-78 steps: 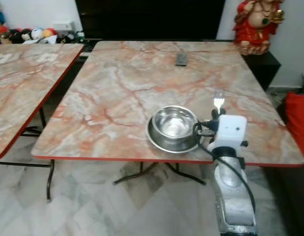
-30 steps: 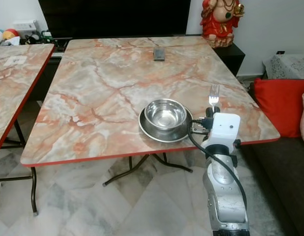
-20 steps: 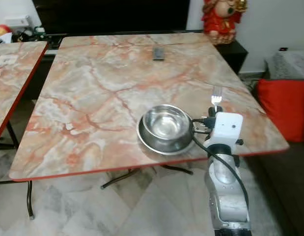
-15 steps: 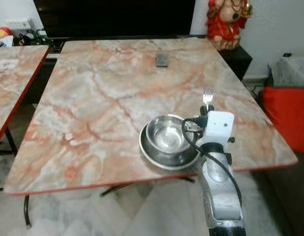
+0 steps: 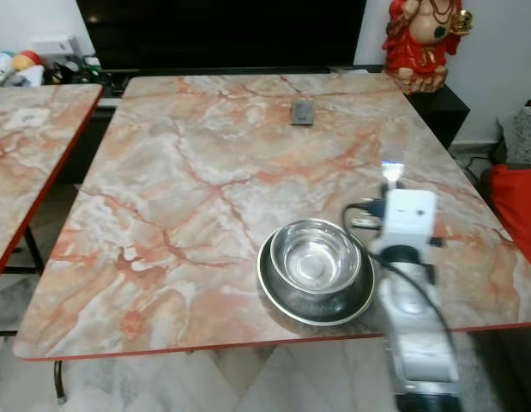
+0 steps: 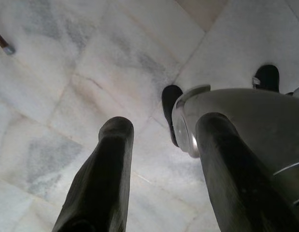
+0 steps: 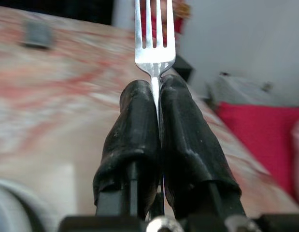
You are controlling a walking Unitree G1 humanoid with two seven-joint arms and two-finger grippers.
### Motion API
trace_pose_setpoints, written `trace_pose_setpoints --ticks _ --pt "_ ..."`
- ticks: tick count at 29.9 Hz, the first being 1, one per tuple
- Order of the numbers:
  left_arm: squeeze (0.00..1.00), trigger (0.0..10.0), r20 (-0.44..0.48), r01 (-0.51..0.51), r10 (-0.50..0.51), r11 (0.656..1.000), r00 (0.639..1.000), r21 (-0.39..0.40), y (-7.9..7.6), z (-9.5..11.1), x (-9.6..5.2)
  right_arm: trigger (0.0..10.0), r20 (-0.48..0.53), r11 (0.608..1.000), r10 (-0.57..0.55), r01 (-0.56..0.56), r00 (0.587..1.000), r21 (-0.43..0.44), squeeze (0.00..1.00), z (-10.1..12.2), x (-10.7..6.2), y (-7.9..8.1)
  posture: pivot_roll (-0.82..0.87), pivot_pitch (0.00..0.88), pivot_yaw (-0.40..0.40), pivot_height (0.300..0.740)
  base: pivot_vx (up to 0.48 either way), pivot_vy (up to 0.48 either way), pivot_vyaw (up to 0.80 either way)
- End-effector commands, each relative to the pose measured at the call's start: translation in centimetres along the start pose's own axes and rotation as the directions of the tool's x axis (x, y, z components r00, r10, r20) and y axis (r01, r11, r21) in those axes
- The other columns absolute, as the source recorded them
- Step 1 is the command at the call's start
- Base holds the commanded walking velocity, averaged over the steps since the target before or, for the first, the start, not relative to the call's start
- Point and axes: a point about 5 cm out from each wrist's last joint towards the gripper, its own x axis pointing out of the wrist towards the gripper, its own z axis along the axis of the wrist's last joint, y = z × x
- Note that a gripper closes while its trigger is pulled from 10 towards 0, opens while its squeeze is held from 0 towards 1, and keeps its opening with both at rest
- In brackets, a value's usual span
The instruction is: Setting the table
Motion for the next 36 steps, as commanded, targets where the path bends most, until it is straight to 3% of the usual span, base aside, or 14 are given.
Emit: trace_pose_setpoints --ticks 1,5,11,15,26,36 --pt "0.00 10.0 -0.033 0.009 -0.009 1.000 0.999 0.000 -0.1 -0.8 -0.2 10.0 -0.033 0.999 -0.031 0.030 0.999 -0.024 0.00 0.0 -0.1 -1.5 -0.07 0.155 -0.008 0.740 0.000 0.000 0.00" --pt "0.00 10.0 -0.032 0.014 -0.014 1.000 0.999 0.003 -0.1 -0.7 -0.2 10.0 -0.119 0.999 -0.051 0.049 0.992 -0.012 0.00 -0.5 0.0 -3.0 -0.08 0.157 -0.006 0.740 0.000 0.000 0.00" --pt "0.00 10.0 -0.029 0.020 -0.020 1.000 0.999 0.005 -0.1 -0.6 -0.1 10.0 -0.288 0.988 0.151 -0.135 0.946 0.073 0.00 -2.7 -0.2 -1.5 -0.08 0.158 -0.005 0.740 0.000 0.000 0.00" --pt "0.00 10.0 -0.024 0.022 -0.022 1.000 0.999 0.003 -0.1 -0.3 0.0 10.0 -0.337 0.981 0.193 -0.170 0.922 0.098 0.00 -3.9 -0.3 -0.9 -0.07 0.157 -0.007 0.740 0.000 0.000 0.00" --pt "0.00 10.0 -0.027 0.022 -0.022 1.000 0.999 0.002 -0.1 -0.4 0.0 10.0 -0.411 0.977 0.214 -0.194 0.886 0.089 0.00 -6.1 0.1 -0.6 -0.06 0.157 -0.003 0.740 0.000 0.000 0.00" --pt "0.00 10.0 -0.022 0.016 -0.016 1.000 1.000 0.009 0.6 0.0 0.0 10.0 -0.363 0.965 0.251 -0.200 0.897 0.172 0.00 -6.6 1.1 0.3 -0.06 0.160 0.008 0.740 0.000 0.000 0.00"
